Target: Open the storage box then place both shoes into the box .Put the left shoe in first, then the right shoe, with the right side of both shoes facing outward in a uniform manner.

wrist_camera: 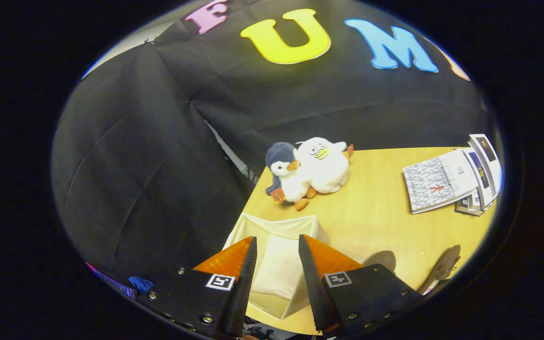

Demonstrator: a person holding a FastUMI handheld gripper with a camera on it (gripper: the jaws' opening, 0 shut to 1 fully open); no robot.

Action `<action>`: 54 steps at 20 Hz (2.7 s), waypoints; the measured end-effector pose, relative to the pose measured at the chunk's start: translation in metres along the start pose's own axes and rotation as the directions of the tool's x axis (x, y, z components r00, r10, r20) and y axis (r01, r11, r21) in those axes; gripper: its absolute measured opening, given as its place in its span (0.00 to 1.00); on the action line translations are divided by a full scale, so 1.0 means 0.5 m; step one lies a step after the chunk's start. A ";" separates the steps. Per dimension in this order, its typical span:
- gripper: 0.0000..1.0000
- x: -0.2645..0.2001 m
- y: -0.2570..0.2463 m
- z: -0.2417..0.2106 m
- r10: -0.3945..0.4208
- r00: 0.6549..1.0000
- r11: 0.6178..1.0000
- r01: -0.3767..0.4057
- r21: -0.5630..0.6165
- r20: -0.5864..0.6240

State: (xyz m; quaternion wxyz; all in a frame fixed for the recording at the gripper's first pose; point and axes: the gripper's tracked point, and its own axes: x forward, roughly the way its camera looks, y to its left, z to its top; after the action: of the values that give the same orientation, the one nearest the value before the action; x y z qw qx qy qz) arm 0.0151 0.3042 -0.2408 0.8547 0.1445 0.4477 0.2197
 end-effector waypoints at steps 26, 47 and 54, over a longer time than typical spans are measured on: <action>0.55 0.023 -0.419 -0.462 -0.295 0.905 0.945 0.324 0.046 -0.307; 0.01 -0.055 -0.131 -0.097 -0.051 0.994 0.995 0.059 0.083 -0.092; 0.01 0.080 0.051 -0.098 0.060 0.981 0.997 -0.067 -0.032 -0.182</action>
State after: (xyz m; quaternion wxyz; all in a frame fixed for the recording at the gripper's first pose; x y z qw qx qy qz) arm -0.0116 0.3490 -0.2850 0.8055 0.1220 0.5146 0.2673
